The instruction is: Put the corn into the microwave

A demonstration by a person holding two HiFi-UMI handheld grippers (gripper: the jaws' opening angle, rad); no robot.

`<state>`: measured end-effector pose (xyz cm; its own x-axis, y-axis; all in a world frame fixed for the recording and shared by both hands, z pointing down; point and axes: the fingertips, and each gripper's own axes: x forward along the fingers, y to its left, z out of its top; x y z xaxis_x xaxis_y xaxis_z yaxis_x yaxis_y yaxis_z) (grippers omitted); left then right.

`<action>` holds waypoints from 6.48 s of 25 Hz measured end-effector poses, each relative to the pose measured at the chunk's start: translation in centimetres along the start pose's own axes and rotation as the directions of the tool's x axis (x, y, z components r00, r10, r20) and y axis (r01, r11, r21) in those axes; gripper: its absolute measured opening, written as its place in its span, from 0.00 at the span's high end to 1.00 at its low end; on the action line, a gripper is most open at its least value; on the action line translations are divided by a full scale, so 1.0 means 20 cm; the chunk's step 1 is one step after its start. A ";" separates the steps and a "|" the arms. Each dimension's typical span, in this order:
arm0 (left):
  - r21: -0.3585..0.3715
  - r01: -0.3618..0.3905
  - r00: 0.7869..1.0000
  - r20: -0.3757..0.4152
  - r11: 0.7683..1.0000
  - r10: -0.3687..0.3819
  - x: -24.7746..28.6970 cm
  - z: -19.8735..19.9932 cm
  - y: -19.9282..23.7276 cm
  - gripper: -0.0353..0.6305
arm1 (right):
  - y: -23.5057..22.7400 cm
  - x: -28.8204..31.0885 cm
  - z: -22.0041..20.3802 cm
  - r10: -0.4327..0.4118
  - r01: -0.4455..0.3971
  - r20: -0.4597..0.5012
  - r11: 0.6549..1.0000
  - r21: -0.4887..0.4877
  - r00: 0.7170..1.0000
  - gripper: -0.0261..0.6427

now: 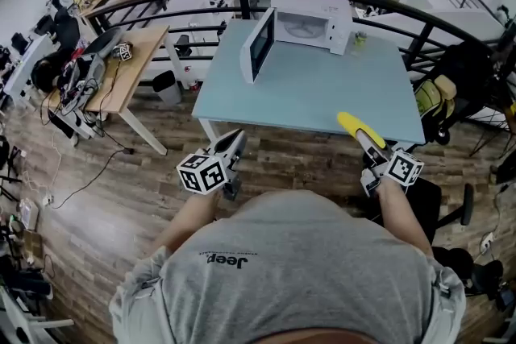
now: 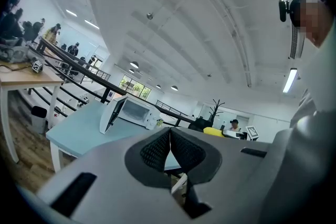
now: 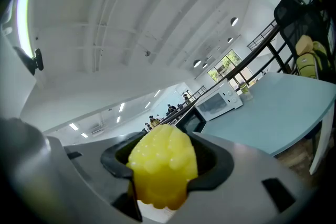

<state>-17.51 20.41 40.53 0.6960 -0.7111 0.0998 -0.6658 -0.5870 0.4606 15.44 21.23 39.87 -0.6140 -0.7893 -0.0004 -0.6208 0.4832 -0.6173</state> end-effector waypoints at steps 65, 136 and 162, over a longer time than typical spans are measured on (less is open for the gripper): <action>-0.047 0.179 0.977 -0.109 0.983 -0.183 0.88 0.38 0.82 0.92 | -0.38 1.10 0.23 -0.112 0.111 -0.060 0.994 -0.019 0.992 0.59; 0.022 0.138 0.938 -0.325 0.990 -0.123 2.69 0.05 1.14 0.92 | -2.03 2.26 0.54 -0.130 0.127 -0.214 0.992 -0.029 0.968 0.59; 0.005 0.148 0.918 -0.373 0.989 -0.135 2.65 -0.15 1.26 0.92 | -2.22 2.85 0.40 -0.279 0.209 -0.241 0.937 -0.279 0.930 0.59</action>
<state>3.47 -30.93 60.02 0.8293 -0.4292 0.3578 -0.5569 -0.6874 0.4662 11.95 -48.30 60.99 -0.5147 -0.7775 0.3612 -0.8463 0.3935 -0.3590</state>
